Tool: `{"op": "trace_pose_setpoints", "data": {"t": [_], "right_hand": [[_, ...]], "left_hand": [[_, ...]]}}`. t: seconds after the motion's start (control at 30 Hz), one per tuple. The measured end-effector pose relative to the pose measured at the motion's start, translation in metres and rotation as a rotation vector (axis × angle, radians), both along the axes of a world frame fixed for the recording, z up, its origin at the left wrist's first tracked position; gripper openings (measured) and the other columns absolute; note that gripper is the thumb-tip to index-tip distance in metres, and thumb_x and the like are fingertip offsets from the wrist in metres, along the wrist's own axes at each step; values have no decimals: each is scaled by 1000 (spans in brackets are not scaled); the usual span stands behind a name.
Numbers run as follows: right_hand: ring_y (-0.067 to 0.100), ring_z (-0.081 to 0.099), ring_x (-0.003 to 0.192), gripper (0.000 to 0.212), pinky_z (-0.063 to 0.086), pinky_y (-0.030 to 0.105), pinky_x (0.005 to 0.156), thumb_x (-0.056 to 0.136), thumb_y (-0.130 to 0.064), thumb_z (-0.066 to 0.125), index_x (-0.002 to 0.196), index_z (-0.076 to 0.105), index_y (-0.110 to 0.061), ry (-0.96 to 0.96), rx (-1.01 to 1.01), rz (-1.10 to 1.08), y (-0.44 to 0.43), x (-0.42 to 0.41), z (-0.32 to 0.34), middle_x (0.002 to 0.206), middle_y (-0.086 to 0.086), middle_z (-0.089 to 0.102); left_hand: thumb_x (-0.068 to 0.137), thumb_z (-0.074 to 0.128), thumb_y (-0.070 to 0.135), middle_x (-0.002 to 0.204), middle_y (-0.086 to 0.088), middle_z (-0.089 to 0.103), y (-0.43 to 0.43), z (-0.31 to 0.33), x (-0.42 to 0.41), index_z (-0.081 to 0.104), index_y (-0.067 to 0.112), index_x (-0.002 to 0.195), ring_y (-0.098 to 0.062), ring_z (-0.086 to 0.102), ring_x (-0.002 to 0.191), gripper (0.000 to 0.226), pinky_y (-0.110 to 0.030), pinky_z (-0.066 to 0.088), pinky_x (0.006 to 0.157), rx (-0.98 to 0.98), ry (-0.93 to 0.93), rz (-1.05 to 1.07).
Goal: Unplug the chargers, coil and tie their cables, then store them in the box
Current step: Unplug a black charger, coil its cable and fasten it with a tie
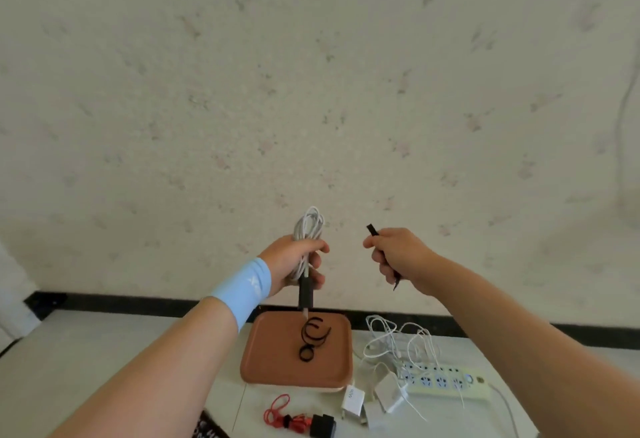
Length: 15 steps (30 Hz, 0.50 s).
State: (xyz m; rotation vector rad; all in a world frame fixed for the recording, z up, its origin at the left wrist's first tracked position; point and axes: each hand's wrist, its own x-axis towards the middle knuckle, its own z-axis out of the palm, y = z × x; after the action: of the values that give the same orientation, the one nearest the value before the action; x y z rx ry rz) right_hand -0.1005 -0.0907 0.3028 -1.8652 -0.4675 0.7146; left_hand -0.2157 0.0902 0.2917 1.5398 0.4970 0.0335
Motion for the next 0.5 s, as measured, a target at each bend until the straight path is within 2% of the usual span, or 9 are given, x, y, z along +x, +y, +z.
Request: {"op": "trace_pose_setpoints", "data": {"t": [0.1,0.17,0.23,0.3,0.37,0.43,0.5], "right_hand": [[15,28,50,19,22,29,51,104,-11,39,89,51,-14,15,104,-97,-10,-1,23,70,4,42],[14,29,51,19,23,29,51,103,-31,44,93,47,-14,32,174,-108,-13,-4,28,78,5,44],[15,35,57,44,29,28,52,100,-56,46,102,51,-13,-34,161,-73,-14,-4,26,85,3,46],[17,39,62,58,34,29,53,94,-69,47,107,53,-13,-128,132,-63,-13,-4,26,82,3,46],[17,40,61,54,34,31,53,94,-67,49,96,51,-14,-174,163,-83,-15,2,26,77,2,44],[16,39,60,49,33,31,54,94,-65,51,89,48,-16,-183,186,-93,-18,6,28,74,1,42],[16,40,60,55,33,33,56,89,-70,52,84,46,-16,-230,136,-88,-20,11,30,72,1,42]], "left_hand": [[103,47,24,54,1,41,-23,8,9,53,9,90,-28,62,55,21,-51,54,86,-35,-38,-128],[103,47,22,55,-1,39,-41,15,17,50,11,79,-25,59,53,27,-60,50,95,-16,-55,-263],[103,47,20,55,-2,37,-58,22,24,48,11,72,-23,55,52,32,-58,54,88,14,-68,-386],[102,48,21,55,-3,35,-69,27,30,51,7,80,-22,52,51,27,-53,57,80,15,-76,-444],[102,50,22,55,-3,35,-76,29,36,55,5,86,-22,49,52,23,-52,57,77,12,-80,-453],[102,50,20,54,-4,35,-78,30,40,55,9,77,-23,49,53,28,-54,56,79,29,-70,-441],[101,49,19,53,-4,40,-78,30,45,51,12,64,-24,52,53,37,-53,54,81,86,-37,-437]]}}
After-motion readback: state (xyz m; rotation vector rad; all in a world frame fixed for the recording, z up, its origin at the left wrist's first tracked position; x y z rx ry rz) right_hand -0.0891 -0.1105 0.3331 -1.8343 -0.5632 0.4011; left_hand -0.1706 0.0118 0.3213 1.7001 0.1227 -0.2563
